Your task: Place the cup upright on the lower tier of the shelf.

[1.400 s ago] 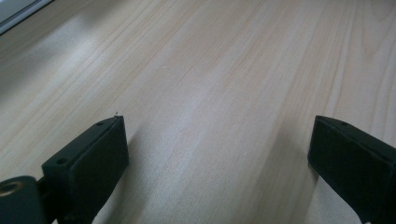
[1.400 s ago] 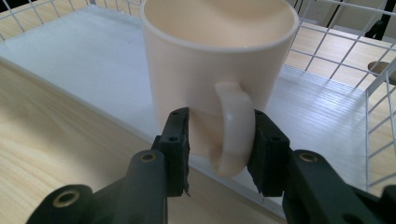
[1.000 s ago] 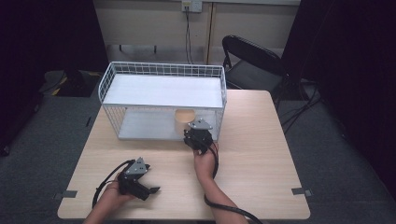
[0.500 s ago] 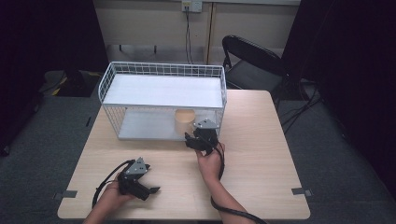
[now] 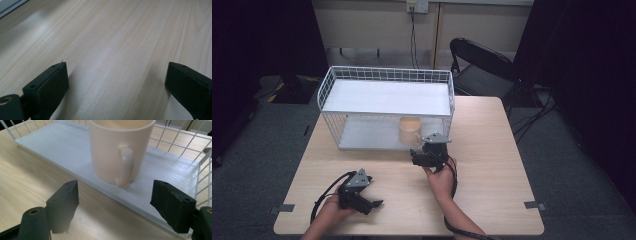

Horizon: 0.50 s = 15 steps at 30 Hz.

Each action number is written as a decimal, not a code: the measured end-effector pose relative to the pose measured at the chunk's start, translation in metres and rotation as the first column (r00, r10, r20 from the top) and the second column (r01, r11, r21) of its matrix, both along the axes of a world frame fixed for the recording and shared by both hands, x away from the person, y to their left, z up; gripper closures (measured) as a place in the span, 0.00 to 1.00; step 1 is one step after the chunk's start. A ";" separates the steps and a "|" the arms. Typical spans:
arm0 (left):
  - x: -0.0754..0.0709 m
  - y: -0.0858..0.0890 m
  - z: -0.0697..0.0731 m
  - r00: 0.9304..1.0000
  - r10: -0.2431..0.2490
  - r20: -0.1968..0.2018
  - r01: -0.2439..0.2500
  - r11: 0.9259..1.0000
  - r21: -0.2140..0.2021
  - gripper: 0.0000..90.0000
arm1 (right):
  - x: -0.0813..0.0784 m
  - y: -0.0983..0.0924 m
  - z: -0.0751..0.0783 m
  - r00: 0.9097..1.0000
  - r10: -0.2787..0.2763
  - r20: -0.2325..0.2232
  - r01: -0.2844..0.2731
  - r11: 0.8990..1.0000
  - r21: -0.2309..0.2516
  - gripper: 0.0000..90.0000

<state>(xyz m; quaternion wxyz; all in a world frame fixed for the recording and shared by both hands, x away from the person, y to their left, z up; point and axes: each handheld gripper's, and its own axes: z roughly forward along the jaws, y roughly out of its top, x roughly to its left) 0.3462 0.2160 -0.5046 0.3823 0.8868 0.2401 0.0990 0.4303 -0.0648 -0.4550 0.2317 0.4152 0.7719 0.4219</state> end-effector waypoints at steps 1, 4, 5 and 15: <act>0.000 0.000 0.000 1.000 0.000 0.000 0.000 1.000 0.000 0.05 | -0.001 0.000 0.000 1.000 0.003 -0.002 -0.003 1.000 -0.002 0.24; 0.000 0.000 0.000 1.000 0.000 0.000 0.000 1.000 0.000 0.05 | -0.006 -0.004 0.002 1.000 0.022 -0.002 -0.022 1.000 0.000 0.23; 0.000 0.000 0.000 1.000 0.000 0.000 0.000 1.000 0.000 0.05 | -0.006 -0.004 0.002 1.000 0.022 -0.002 -0.022 1.000 0.000 0.23; 0.000 0.000 0.000 1.000 0.000 0.000 0.000 1.000 0.000 0.05 | -0.014 -0.016 0.007 0.998 0.064 -0.012 -0.064 0.998 0.017 0.23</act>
